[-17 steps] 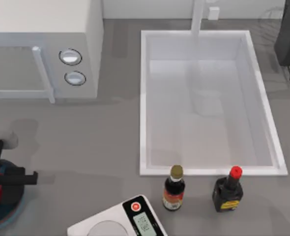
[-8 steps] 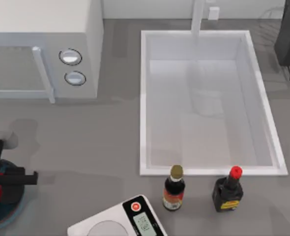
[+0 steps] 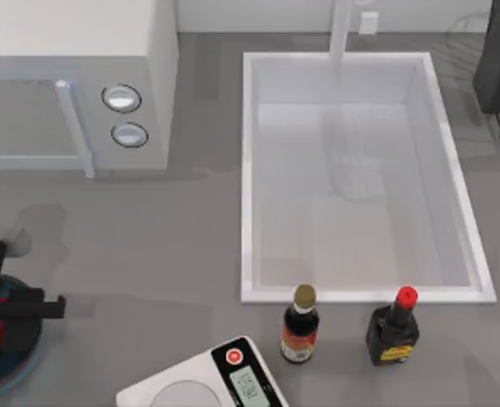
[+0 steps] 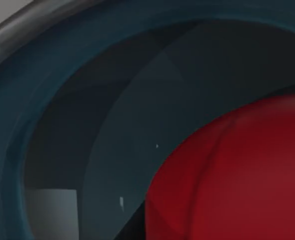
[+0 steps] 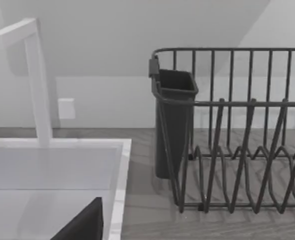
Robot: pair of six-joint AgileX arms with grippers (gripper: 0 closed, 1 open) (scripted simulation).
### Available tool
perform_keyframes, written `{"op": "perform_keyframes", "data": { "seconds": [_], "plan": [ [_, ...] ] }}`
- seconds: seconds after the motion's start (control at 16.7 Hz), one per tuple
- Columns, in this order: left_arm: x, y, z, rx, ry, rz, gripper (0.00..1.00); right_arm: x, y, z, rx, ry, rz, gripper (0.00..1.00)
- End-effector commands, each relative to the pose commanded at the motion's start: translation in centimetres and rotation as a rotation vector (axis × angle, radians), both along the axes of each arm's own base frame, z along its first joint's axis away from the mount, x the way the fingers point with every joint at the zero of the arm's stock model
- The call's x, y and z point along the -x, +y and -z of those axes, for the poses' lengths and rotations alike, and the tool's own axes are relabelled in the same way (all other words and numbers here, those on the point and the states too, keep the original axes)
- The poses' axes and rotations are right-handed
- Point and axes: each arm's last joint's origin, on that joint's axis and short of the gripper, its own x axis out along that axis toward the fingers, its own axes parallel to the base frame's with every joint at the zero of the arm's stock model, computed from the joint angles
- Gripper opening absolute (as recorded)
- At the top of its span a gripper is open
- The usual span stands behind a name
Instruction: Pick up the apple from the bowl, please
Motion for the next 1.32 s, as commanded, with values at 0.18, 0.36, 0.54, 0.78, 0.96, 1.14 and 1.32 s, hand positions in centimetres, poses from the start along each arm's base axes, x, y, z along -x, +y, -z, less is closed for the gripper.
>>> {"op": "perform_keyframes", "data": {
  "seconds": [0.18, 0.36, 0.54, 0.78, 0.96, 1.14, 1.32],
  "plan": [
    [-0.9, -0.1, -1.3, 0.0, 0.01, 0.0, 0.0, 0.0, 0.0, 0.0, 0.0, 0.0, 0.0, 1.0],
    [-2.6, -0.2, -4.8, -0.001, 0.019, 0.0, 0.0, 0.0, 0.0, 0.0, 0.0, 0.0, 0.0, 1.0],
    [-3.8, -0.2, -10.6, -0.002, 0.03, 0.0, 0.0, 0.0, 0.0, 0.0, 0.0, 0.0, 0.0, 1.0],
    [-2.8, -0.2, -18.9, -0.002, 0.038, 0.0, 0.0, 0.0, 0.0, 0.0, 0.0, 0.0, 0.0, 1.0],
    [-1.1, -0.1, -23.2, -0.001, 0.016, 0.0, 0.0, 0.0, 0.0, 0.0, 0.0, 0.0, 0.0, 1.0],
    [0.0, 0.0, -24.9, 0.0, 0.0, 0.0, 0.0, 0.0, 0.0, 0.0, 0.0, 0.0, 0.0, 1.0],
    [0.0, 0.0, -25.0, 0.0, 0.0, 0.0, 0.0, 0.0, 0.0, 0.0, 0.0, 0.0, 0.0, 1.0]
  ]
}}
